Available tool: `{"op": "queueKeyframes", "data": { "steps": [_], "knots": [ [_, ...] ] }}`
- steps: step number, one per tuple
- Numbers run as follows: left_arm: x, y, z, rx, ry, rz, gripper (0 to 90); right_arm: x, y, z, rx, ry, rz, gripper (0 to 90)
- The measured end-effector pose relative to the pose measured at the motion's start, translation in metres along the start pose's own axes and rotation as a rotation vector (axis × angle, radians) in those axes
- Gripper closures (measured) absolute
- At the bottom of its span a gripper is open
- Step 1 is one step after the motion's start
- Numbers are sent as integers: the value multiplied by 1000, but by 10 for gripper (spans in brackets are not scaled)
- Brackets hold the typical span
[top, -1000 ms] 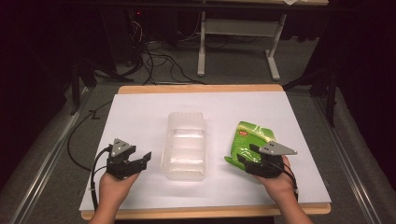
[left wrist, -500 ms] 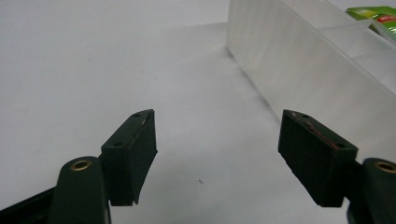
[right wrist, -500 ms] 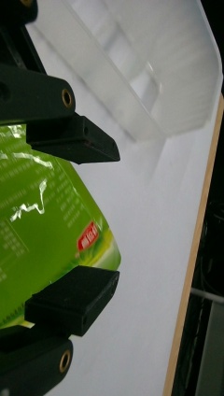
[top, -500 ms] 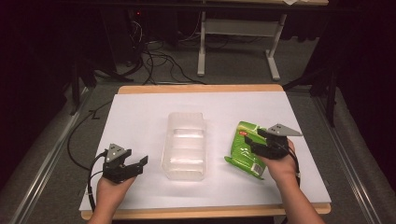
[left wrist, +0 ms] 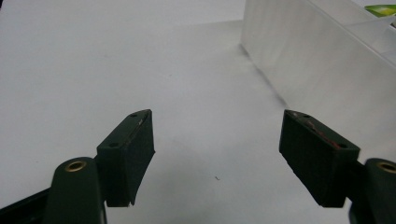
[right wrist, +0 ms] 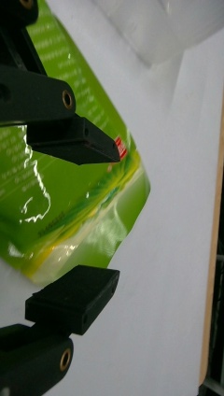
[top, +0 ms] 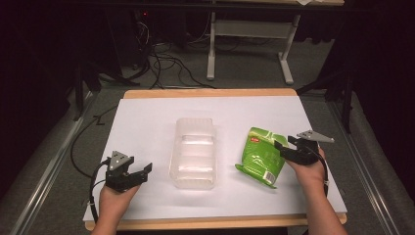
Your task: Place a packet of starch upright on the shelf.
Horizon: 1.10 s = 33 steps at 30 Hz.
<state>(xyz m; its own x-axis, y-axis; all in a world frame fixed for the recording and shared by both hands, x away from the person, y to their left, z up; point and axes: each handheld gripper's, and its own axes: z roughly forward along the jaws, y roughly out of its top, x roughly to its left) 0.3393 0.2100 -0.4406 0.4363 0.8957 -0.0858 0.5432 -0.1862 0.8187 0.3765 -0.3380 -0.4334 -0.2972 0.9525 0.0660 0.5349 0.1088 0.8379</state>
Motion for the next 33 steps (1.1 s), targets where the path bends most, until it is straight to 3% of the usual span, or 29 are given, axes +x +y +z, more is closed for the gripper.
{"op": "queueKeyframes", "data": {
  "steps": [2, 7, 15, 16, 27, 33],
  "knots": [
    [-2, 0, 1, 6, -2, 12, 270, -12, -4, 5, 37, -23, 28, 379],
    [-3, 0, 2, 9, -10, 25, 270, -27, -9, 17, 78, -54, 50, 400],
    [-4, -1, 3, 14, -5, 27, 271, -48, -14, 40, 135, -44, 117, 457],
    [-4, -1, 3, 12, -6, 27, 271, -51, -15, 43, 134, -24, 132, 482],
    [-6, -1, 3, 16, -15, 33, 271, -48, -17, 50, 157, -14, 123, 508],
    [-8, -1, 3, 17, -22, 43, 271, -45, -17, 49, 167, -10, 107, 641]
  ]
}}
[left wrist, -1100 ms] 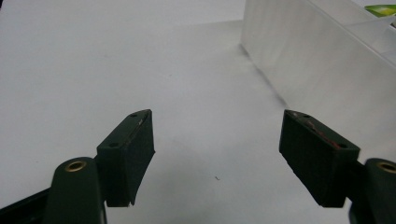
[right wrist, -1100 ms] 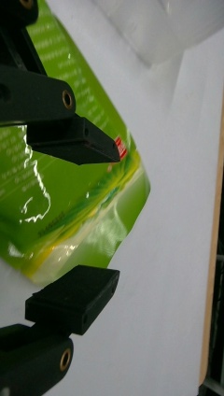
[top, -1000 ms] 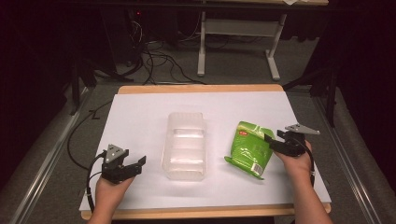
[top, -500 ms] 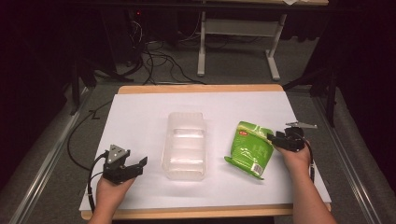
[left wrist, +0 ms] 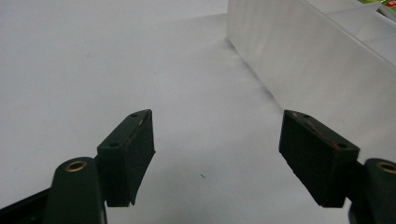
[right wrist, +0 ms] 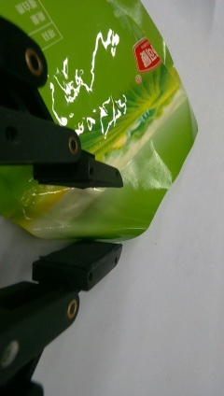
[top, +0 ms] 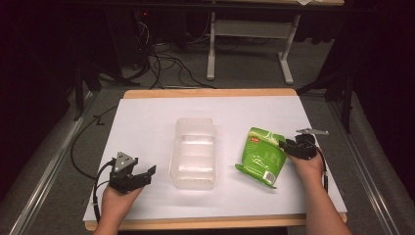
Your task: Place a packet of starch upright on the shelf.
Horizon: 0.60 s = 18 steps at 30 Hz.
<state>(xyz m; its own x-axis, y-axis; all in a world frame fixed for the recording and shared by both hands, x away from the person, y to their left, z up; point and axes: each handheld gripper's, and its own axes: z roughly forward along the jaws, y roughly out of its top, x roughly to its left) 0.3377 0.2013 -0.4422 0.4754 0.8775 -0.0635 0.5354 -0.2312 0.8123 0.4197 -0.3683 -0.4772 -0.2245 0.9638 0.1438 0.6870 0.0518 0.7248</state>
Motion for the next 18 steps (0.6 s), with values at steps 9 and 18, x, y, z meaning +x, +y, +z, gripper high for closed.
{"op": "queueKeyframes", "data": {
  "steps": [9, 18],
  "knots": [
    [-3, 0, -1, -1, -6, -1, 271, 10, -1, -12, 0, 53, -24, 876],
    [-3, 1, -3, -24, -9, 0, 272, 18, 0, -39, -121, 70, -38, 893]
  ]
}}
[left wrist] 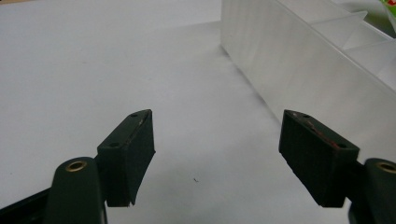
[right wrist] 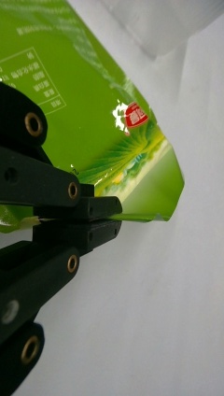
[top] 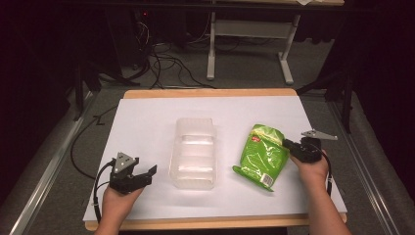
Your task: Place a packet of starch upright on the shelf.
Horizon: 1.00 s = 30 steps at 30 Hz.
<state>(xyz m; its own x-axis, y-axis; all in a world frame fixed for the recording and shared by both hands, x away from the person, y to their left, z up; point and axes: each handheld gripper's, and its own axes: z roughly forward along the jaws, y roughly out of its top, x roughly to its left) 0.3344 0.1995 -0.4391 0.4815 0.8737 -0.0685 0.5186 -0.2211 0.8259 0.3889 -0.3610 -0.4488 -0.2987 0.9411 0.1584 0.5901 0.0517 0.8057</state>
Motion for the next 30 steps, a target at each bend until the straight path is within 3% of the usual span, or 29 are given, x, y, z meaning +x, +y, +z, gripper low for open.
{"op": "queueKeyframes", "data": {
  "steps": [3, 12, 15, 23, 30],
  "knots": [
    [0, 0, -2, -9, -6, -3, 272, 8, 3, -15, -64, 27, -8, 895],
    [2, 1, -5, -26, -17, -10, 272, 28, 11, -29, -140, 60, -57, 898],
    [2, 1, -6, -30, -17, -13, 272, 38, 17, -39, -180, 94, -85, 899],
    [1, 0, -3, -14, -15, -16, 272, 57, 28, -54, -242, 176, -107, 900],
    [3, 1, -3, -13, -19, -18, 271, 76, 35, -62, -283, 197, -152, 900]
  ]
}}
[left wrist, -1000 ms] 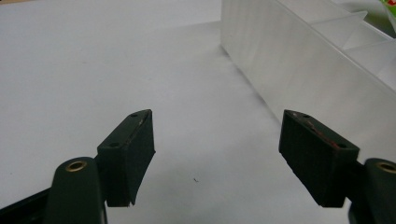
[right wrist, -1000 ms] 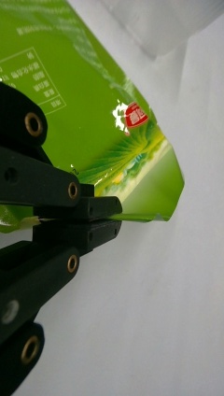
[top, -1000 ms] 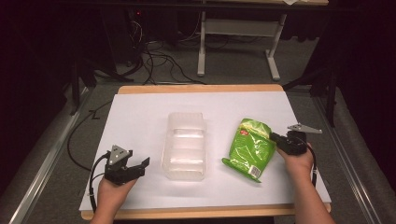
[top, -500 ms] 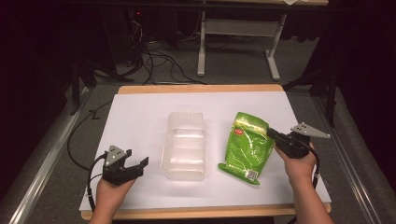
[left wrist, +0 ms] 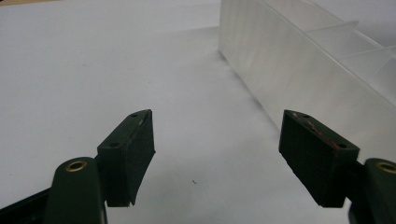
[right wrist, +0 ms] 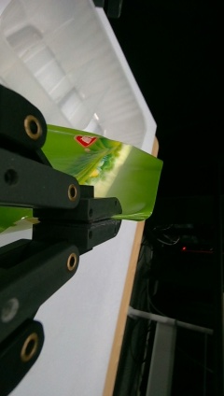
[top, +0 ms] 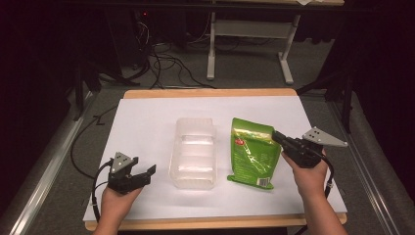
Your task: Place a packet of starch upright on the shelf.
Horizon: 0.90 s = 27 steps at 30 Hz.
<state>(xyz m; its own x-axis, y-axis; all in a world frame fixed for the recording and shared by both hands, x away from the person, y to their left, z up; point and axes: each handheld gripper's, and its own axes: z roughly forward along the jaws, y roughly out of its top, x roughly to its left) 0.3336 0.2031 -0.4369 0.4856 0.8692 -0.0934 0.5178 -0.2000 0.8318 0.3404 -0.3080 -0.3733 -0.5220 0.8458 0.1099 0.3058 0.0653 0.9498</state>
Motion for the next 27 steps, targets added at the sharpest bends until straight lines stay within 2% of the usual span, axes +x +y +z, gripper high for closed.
{"op": "queueKeyframes", "data": {
  "steps": [4, 7, 11, 14, 19, 25, 27],
  "knots": [
    [1, 0, -1, -5, 2, 0, 272, 10, 6, -2, -29, 13, -19, 900],
    [1, 0, 0, -1, 2, 1, 272, 18, 13, -6, -64, 9, -43, 900],
    [0, 0, 0, -2, 2, 2, 272, 23, 16, -8, -102, -4, -55, 900],
    [1, 0, -1, -3, 3, 0, 272, 23, 15, -8, -112, -8, -58, 900],
    [1, 0, -1, -3, 1, 1, 272, 21, 7, -11, -95, -18, -47, 900],
    [0, 0, 0, 3, -4, 4, 271, 23, 0, -17, -86, -26, -64, 885],
    [0, 0, -1, 1, -7, 3, 271, 21, 0, -16, -89, -19, -52, 866]
  ]
}}
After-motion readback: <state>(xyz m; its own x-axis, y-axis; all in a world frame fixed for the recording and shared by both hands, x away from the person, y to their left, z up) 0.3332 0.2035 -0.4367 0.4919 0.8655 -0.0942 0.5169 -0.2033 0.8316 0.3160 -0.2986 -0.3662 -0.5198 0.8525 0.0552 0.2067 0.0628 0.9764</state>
